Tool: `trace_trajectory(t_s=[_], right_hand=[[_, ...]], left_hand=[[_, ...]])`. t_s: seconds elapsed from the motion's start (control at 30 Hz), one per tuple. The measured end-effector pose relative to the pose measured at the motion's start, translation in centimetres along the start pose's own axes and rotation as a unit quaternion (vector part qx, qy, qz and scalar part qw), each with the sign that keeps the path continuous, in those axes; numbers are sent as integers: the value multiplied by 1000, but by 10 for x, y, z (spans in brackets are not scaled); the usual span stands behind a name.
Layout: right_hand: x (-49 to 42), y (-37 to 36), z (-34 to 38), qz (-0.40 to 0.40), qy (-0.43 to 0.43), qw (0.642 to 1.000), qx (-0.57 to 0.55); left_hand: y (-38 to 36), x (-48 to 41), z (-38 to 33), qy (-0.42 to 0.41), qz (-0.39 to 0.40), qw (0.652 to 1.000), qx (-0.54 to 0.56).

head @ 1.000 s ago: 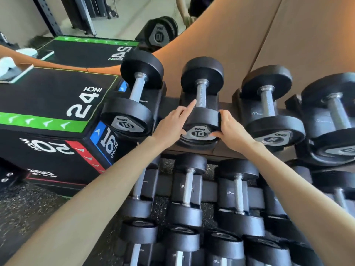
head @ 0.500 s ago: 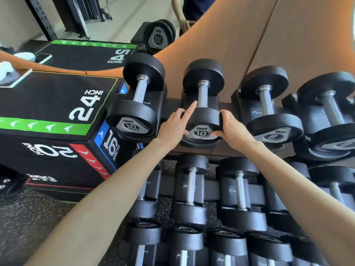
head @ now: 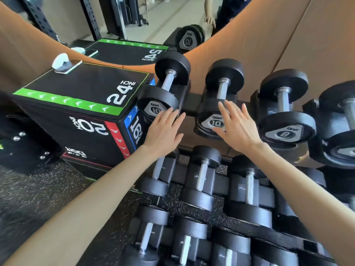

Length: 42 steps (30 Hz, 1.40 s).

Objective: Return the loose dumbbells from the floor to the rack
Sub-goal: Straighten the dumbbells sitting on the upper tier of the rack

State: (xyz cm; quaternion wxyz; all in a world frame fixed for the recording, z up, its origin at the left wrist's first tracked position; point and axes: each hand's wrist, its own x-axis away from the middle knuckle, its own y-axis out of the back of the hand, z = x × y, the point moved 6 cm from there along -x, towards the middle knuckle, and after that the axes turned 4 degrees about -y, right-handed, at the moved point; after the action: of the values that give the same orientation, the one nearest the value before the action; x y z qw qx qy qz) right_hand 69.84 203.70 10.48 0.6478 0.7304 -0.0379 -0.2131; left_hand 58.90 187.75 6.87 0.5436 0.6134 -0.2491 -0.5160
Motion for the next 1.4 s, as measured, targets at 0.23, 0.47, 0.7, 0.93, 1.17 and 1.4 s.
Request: trace_trajectory(t_s=[0.23, 0.47, 0.7, 0.93, 1.17, 1.4], right_hand=[[-15, -19, 62, 23, 30, 999, -37], [-58, -37, 107, 38, -3, 996, -83], [-100, -61, 121, 83, -60, 987, -126], [-137, -77, 110, 109, -101, 962, -231], [-147, -72, 111, 128, -102, 957, -238], [-151, -72, 113, 136, -112, 961, -215]], left_hand=[[-13, 41, 68, 78, 73, 994, -3], [-22, 16, 147, 91, 78, 992, 45], [-40, -32, 170, 62, 92, 979, 168], [-47, -47, 175, 83, 72, 969, 220], [-49, -50, 179, 74, 76, 969, 223], [-55, -48, 189, 56, 58, 966, 245]])
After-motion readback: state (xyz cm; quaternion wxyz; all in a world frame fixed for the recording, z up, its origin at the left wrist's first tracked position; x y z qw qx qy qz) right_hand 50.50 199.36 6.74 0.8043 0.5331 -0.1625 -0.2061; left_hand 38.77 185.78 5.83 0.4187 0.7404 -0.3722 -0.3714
